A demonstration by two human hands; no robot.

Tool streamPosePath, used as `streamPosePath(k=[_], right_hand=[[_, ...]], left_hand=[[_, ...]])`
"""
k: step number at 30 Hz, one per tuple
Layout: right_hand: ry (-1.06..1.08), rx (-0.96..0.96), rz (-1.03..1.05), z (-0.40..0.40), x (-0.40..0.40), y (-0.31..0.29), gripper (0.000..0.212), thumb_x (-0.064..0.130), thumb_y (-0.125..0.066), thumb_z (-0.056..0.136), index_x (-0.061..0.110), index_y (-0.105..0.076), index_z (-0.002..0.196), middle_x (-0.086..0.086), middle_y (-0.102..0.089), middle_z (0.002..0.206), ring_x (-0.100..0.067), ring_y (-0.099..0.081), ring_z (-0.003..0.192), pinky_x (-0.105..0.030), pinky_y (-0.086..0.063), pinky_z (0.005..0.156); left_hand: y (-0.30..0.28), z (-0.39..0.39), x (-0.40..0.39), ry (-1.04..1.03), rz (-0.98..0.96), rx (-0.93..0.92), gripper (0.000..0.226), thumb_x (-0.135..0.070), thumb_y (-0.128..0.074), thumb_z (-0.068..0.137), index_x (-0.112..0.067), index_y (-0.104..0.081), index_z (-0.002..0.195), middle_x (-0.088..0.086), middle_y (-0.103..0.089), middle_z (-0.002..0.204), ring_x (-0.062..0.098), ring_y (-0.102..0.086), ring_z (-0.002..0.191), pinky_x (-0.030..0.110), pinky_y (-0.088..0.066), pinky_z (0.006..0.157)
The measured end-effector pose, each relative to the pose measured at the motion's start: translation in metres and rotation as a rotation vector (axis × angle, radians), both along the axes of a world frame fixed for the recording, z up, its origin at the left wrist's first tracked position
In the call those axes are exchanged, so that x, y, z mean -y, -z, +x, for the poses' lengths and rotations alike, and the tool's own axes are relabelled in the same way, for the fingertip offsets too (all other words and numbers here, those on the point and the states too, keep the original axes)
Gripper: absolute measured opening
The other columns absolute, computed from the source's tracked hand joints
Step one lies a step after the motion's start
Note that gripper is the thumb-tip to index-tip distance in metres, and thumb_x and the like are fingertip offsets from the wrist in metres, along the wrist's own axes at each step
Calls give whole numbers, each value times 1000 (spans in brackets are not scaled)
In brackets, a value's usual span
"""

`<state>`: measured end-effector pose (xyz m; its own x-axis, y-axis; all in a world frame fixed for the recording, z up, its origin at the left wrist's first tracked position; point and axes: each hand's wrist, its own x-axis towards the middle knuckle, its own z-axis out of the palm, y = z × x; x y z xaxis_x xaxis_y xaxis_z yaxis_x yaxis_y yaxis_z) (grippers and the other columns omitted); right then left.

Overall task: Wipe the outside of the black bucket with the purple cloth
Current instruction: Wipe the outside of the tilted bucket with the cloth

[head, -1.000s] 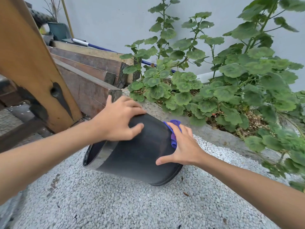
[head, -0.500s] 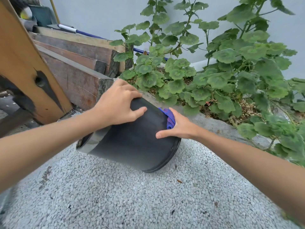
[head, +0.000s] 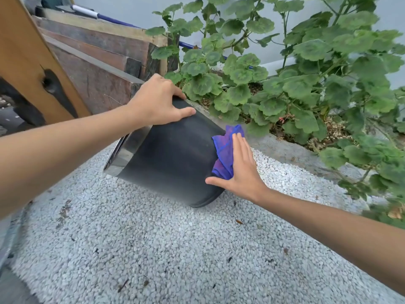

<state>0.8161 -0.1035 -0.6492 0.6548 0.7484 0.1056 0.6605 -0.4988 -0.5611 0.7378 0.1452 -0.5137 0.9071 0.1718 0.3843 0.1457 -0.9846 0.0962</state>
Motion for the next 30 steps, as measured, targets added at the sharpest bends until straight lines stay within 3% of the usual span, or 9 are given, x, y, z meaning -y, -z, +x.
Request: streamPosePath(k=[5,8,10,13,17,20,25,27,30], right_hand=[[68,-119,86,-11,1,7,142,61,-90,65,24,4,165,5,12,173,-19,15,159,-43,0,128],[90,-192,107,-10,-3,3,144,52,-95,62,27,3,164,10,13,172,-18,9,159,-42,-5,128],[103,-237,117,-7,-6,0,145,45,-98,60,27,1,164,12,12,171,-15,3,159,-39,-10,127],[101,-260,133,-6,-8,0,145,38,-101,57,26,-5,165,14,8,171,-12,-4,158,-36,-15,127],[97,-270,134,1,-18,-14,142,32,-103,53,20,-16,165,6,-3,172,-11,-10,158,-28,-13,126],[39,-286,84,10,-27,-35,142,29,-104,50,17,-22,164,2,-10,172,-9,-11,158,-18,-12,117],[-33,-375,56,22,-45,-61,129,31,-104,51,13,-37,159,5,-35,164,-6,-34,149,-18,-25,117],[-73,-360,-40,21,-47,-62,125,36,-102,54,14,-37,159,5,-41,159,-9,-40,145,-17,-28,110],[-140,-357,-143,11,-45,-55,120,43,-96,65,14,-30,161,-1,-36,161,-16,-35,148,-17,-27,106]], left_hand=[[-6,4,1,-41,-110,-8,56,-59,-61,77,-11,-81,98,12,-77,95,31,-67,96,31,-42,94],[-5,-7,3,-72,-295,155,24,-27,-65,85,-12,-81,95,7,-75,109,20,-65,111,26,-45,99],[4,-26,3,-38,-411,151,21,-17,-66,86,-19,-80,102,0,-65,131,9,-47,133,29,-35,113],[16,-53,-1,77,-509,34,31,-20,-72,86,-30,-74,116,-13,-37,157,11,-12,153,43,-21,120],[8,-66,5,43,-653,64,33,-20,-75,87,-38,-73,114,-19,-30,161,13,-4,156,61,-20,120],[-2,-70,8,-38,-739,104,33,-18,-78,85,-39,-74,111,-14,-32,161,15,-9,155,57,-11,122],[-34,-74,0,-193,-898,110,34,-19,-80,82,-36,-75,111,-7,-36,159,7,-29,147,52,-32,116],[-28,-75,1,-255,-852,66,34,-20,-79,82,-33,-75,113,-6,-35,159,13,-27,149,46,-23,119],[-2,-82,4,-292,-739,-20,34,-25,-78,82,-35,-73,114,-3,-33,161,22,-7,155,51,-11,123]])
